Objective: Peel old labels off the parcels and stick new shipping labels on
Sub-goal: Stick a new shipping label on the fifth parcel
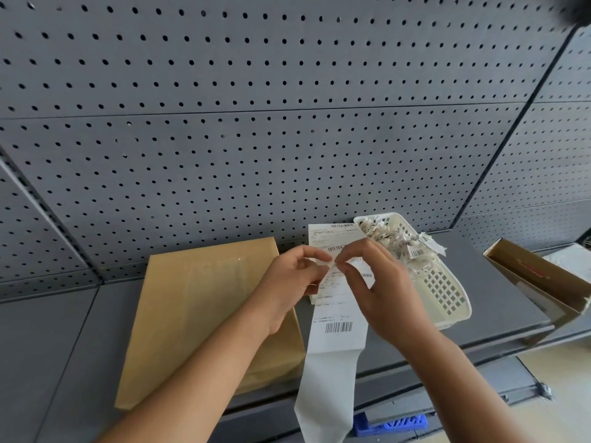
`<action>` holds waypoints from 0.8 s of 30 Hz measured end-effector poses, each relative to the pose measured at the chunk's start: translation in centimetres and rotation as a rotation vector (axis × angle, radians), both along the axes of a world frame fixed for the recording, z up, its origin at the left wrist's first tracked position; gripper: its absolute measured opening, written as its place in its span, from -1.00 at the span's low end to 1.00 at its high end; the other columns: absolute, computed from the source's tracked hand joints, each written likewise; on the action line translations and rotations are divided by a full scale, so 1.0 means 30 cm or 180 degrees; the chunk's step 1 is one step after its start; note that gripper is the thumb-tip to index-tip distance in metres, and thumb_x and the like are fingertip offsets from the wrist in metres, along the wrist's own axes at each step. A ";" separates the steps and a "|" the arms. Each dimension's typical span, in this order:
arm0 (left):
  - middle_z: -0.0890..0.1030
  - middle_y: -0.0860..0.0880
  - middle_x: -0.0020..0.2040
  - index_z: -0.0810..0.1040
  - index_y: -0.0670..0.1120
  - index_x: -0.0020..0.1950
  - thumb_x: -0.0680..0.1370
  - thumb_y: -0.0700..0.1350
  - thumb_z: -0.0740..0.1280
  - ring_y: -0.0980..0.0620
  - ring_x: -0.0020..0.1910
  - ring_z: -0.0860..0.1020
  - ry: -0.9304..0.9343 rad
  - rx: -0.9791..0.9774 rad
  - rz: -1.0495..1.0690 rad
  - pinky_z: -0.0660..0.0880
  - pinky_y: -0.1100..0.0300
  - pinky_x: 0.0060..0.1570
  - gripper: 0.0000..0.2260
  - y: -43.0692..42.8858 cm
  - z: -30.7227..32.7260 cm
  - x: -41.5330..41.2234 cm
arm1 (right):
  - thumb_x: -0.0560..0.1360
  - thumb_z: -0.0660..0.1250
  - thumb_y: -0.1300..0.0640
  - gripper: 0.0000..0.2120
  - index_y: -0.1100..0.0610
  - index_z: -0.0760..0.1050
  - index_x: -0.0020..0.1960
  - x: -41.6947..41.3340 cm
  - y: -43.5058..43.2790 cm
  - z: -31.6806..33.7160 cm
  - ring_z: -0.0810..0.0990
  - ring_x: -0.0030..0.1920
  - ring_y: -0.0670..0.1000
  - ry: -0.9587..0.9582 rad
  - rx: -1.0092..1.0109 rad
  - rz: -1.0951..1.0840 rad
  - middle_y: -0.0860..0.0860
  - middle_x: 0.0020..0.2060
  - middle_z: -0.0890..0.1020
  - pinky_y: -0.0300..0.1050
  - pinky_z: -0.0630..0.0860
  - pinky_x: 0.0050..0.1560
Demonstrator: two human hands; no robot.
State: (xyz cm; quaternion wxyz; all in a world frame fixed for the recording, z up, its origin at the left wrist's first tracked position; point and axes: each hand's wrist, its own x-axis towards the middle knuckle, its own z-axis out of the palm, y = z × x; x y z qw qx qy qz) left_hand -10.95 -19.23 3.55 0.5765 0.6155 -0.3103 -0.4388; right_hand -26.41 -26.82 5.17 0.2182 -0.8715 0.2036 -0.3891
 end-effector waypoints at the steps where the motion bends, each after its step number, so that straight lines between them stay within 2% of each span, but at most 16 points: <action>1: 0.65 -0.13 -0.16 0.64 -0.03 0.07 0.61 -0.20 0.37 0.00 -0.17 0.64 -0.0256 0.0028 0.0020 0.61 0.06 -0.07 -0.89 -0.003 -0.001 -0.003 | 0.56 0.36 0.26 -0.91 0.09 0.53 0.00 -0.004 0.004 0.006 0.53 -0.03 -0.25 -0.0012 -0.0012 -0.0034 -0.15 -0.07 0.58 -0.37 0.43 -0.07; 4: 0.58 0.01 -0.28 0.61 -0.04 0.08 0.61 -0.21 0.37 0.14 -0.31 0.58 -0.0703 0.0036 0.0058 0.48 0.29 -0.31 -0.90 -0.003 0.007 -0.011 | 0.56 0.33 0.23 -0.95 0.12 0.54 -0.01 -0.018 0.009 0.022 0.51 -0.06 -0.29 -0.0074 -0.0018 -0.0041 -0.13 -0.08 0.59 -0.45 0.36 -0.06; 5: 0.58 -0.01 -0.26 0.60 -0.04 0.08 0.61 -0.21 0.36 0.14 -0.32 0.59 -0.0802 0.0057 0.0061 0.46 0.32 -0.33 -0.90 -0.004 0.008 -0.012 | 0.56 0.31 0.21 -0.95 0.12 0.54 0.00 -0.024 0.009 0.026 0.52 -0.03 -0.24 -0.0097 -0.0021 -0.0036 -0.12 -0.07 0.59 -0.44 0.37 -0.04; 7: 0.65 -0.11 -0.13 0.59 -0.02 0.10 0.62 -0.19 0.35 0.00 -0.20 0.66 -0.0832 0.0132 0.0028 0.52 0.24 -0.27 -0.90 -0.004 0.009 -0.013 | 0.56 0.30 0.20 -0.94 0.12 0.53 0.00 -0.033 0.006 0.033 0.54 0.00 -0.16 -0.0136 -0.0019 -0.0028 -0.11 -0.07 0.59 -0.36 0.42 -0.01; 9: 0.69 -0.14 -0.02 0.58 -0.01 0.14 0.64 -0.14 0.33 -0.10 -0.10 0.67 -0.0401 0.0163 -0.0079 0.59 0.12 -0.13 -0.89 -0.003 0.017 -0.017 | 0.56 0.29 0.22 -0.94 0.13 0.53 0.00 -0.040 0.003 0.038 0.55 0.00 -0.12 -0.0162 -0.0025 -0.0025 -0.10 -0.07 0.59 -0.31 0.44 0.00; 11: 0.70 -0.09 -0.01 0.57 0.00 0.22 0.65 -0.07 0.33 -0.05 -0.13 0.65 0.0262 0.0115 -0.0271 0.60 0.07 -0.06 -0.85 0.006 0.026 -0.024 | 0.57 0.29 0.23 -0.94 0.13 0.52 0.01 -0.046 -0.002 0.039 0.55 0.01 -0.10 -0.0181 -0.0044 -0.0034 -0.09 -0.07 0.59 -0.32 0.44 0.02; 13: 0.69 -0.11 -0.01 0.54 0.03 0.30 0.64 -0.03 0.35 -0.03 -0.11 0.63 0.0601 0.0074 -0.0489 0.60 0.05 -0.01 -0.77 0.021 0.036 -0.033 | 0.58 0.29 0.23 -0.94 0.12 0.52 0.01 -0.052 -0.007 0.040 0.55 0.02 -0.10 -0.0176 -0.0019 -0.0067 -0.09 -0.06 0.59 -0.35 0.42 0.03; 18: 0.67 -0.13 0.03 0.45 0.12 0.41 0.56 -0.12 0.45 -0.08 -0.07 0.62 0.1288 -0.0004 -0.0743 0.54 -0.01 0.06 -0.56 0.047 0.039 -0.063 | 0.58 0.32 0.28 -0.90 0.10 0.51 0.01 -0.056 -0.006 0.041 0.55 0.03 -0.10 -0.0142 0.0009 -0.0102 -0.11 -0.05 0.58 -0.30 0.44 0.02; 20: 0.67 -0.13 0.03 0.47 0.12 0.41 0.54 -0.17 0.46 -0.09 -0.05 0.60 0.1346 -0.0064 -0.0662 0.52 -0.02 0.07 -0.53 0.043 0.033 -0.074 | 0.58 0.32 0.27 -0.91 0.10 0.51 0.01 -0.054 -0.005 0.040 0.55 0.02 -0.09 -0.0155 -0.0020 -0.0094 -0.11 -0.05 0.58 -0.29 0.45 0.02; 22: 0.69 -0.13 0.03 0.52 0.07 0.37 0.55 -0.23 0.44 -0.07 -0.05 0.62 0.1203 -0.0131 -0.0529 0.56 0.02 0.05 -0.57 0.039 0.022 -0.075 | 0.58 0.29 0.22 -0.94 0.11 0.51 0.02 -0.053 -0.004 0.038 0.55 0.03 -0.09 -0.0164 -0.0020 -0.0088 -0.11 -0.05 0.58 -0.32 0.43 0.03; 24: 0.69 -0.20 0.08 0.56 0.04 0.32 0.55 -0.24 0.44 -0.07 -0.02 0.64 0.0973 -0.0125 -0.0415 0.57 0.00 0.12 -0.62 0.039 0.010 -0.074 | 0.57 0.27 0.20 -0.93 0.12 0.52 0.01 -0.055 -0.003 0.040 0.54 0.03 -0.11 -0.0168 -0.0004 -0.0102 -0.11 -0.05 0.58 -0.39 0.38 0.02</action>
